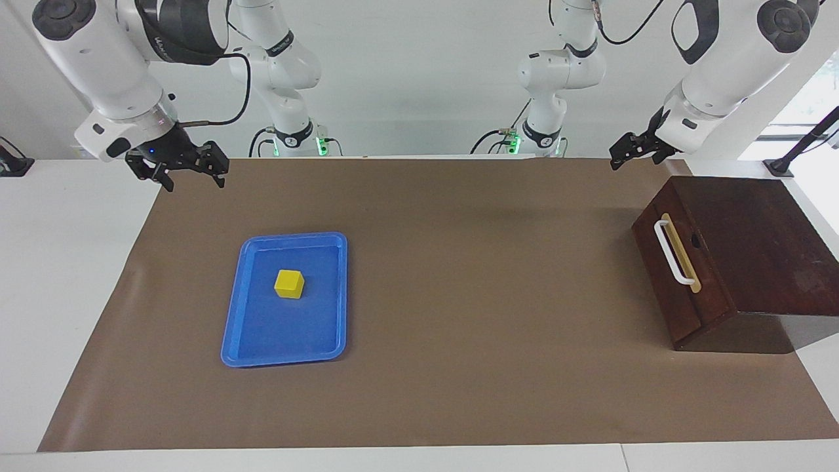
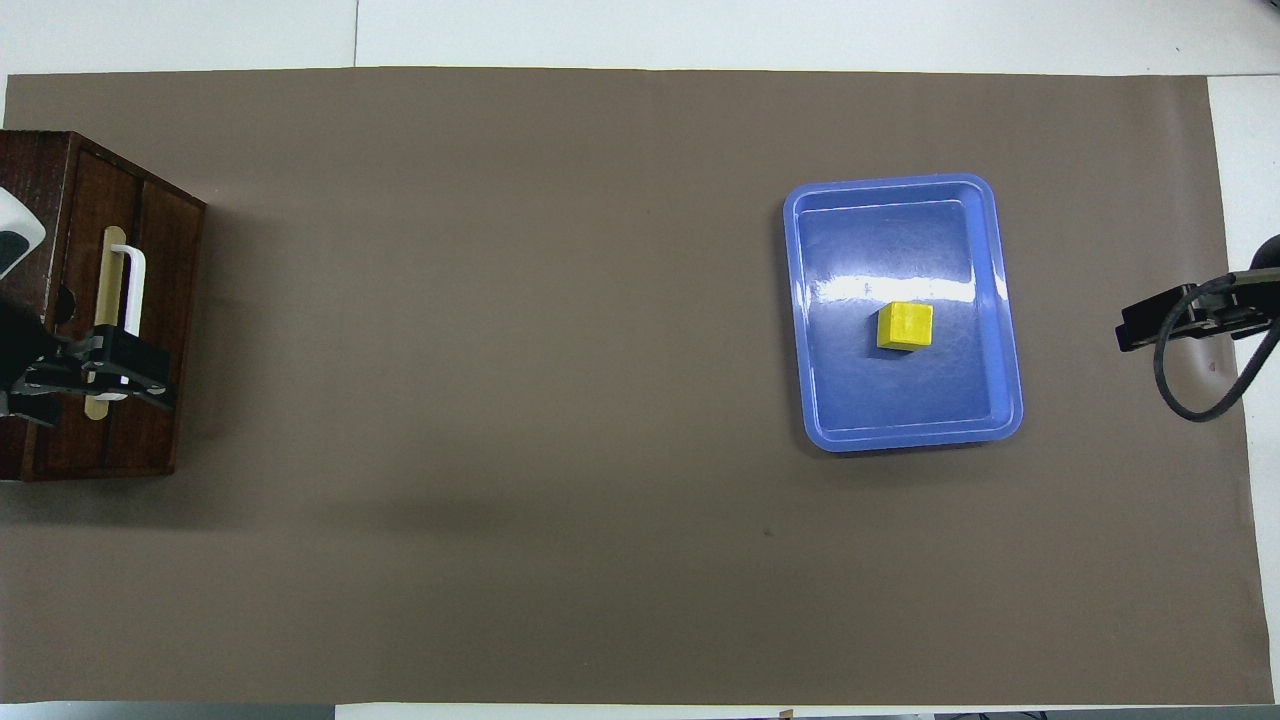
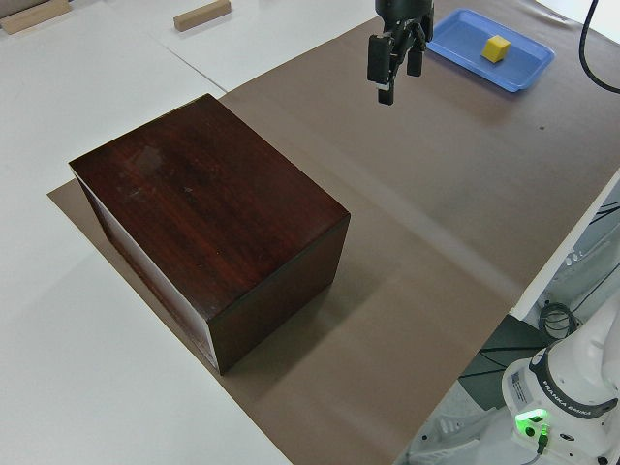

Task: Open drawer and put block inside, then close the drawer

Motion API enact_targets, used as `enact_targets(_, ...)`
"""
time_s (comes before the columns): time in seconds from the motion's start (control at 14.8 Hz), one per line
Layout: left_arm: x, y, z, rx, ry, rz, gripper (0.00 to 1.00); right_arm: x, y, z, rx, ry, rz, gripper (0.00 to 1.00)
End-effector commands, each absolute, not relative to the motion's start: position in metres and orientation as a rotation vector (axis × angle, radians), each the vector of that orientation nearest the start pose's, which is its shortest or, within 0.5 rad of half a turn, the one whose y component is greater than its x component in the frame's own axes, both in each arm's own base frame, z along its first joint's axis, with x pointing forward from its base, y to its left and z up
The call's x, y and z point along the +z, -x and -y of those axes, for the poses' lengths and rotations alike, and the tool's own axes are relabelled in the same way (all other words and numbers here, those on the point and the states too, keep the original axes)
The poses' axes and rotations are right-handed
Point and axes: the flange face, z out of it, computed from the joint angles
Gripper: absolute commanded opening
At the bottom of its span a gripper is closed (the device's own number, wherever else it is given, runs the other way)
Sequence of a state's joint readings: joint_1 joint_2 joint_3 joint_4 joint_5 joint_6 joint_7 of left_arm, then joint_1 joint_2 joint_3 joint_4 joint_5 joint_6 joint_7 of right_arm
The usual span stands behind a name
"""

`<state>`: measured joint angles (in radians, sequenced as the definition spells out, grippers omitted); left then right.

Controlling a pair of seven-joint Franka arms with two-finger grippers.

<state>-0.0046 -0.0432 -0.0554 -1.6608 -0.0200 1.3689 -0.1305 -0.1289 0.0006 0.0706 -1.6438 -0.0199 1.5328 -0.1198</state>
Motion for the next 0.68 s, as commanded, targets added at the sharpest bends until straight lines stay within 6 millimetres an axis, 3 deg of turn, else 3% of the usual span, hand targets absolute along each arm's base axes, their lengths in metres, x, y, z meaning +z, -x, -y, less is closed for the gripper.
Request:
enact_targets(0.0, 0.597, -0.508, 0.031, 0.394, 3.116, 0.117, 1.0, 0.579, -0.542, 0.031, 0.135, 3.157, -0.051, 1.0)
enact_targets(0.27, 0.597, -0.508, 0.031, 0.394, 3.117, 0.116, 1.0, 0.537, -0.541, 0.021, 0.203, 3.108, -0.348, 1.0)
enact_targets(0.61, 0.597, -0.508, 0.031, 0.394, 3.116, 0.117, 1.0, 0.46, -0.567, 0.004, 0.377, 2.733, -1.081, 1.0)
